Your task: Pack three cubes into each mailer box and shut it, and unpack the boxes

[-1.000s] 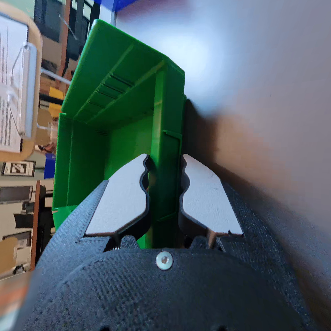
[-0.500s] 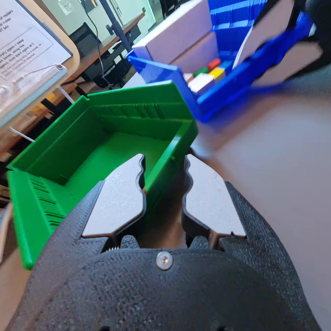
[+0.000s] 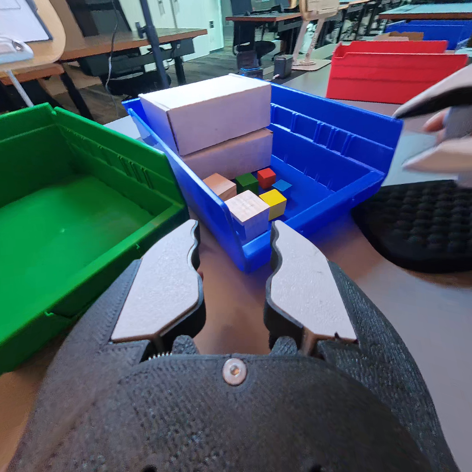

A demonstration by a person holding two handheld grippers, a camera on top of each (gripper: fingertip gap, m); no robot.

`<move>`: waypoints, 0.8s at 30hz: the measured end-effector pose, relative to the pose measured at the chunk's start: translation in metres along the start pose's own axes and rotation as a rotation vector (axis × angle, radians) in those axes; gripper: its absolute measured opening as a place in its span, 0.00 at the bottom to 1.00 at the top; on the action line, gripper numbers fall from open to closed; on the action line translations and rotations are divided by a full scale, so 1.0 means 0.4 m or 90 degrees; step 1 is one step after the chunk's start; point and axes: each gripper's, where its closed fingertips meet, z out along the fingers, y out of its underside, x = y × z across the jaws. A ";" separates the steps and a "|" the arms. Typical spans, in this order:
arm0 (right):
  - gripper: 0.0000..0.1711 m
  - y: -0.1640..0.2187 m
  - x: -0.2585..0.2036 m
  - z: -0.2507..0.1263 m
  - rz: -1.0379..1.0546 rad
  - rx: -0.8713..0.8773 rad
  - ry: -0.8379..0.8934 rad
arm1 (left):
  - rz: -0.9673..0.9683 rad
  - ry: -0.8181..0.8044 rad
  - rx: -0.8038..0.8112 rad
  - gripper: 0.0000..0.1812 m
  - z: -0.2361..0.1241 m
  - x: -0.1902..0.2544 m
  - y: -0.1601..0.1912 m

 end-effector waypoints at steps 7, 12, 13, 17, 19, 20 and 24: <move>0.29 0.144 0.192 -0.006 0.292 0.028 0.090 | -0.054 -0.097 -0.029 0.23 0.074 -0.025 0.036; 0.17 0.176 0.173 0.059 0.243 -0.035 0.108 | -0.052 -0.153 -0.025 0.07 0.101 -0.037 0.024; 0.16 0.180 0.180 0.061 0.226 -0.047 0.128 | -0.055 -0.152 -0.033 0.07 0.104 -0.037 0.024; 0.10 0.185 0.190 0.054 0.198 -0.055 0.175 | -0.031 -0.154 -0.044 0.07 0.111 -0.037 0.020; 0.08 0.185 0.192 0.048 0.175 -0.056 0.197 | -0.027 -0.153 -0.044 0.07 0.110 -0.037 0.016; 0.08 0.184 0.191 0.046 0.166 -0.057 0.204 | -0.025 -0.154 -0.044 0.06 0.108 -0.037 0.014; 0.08 0.162 0.190 0.036 0.143 -0.029 0.207 | -0.029 -0.153 -0.034 0.06 0.096 -0.039 -0.002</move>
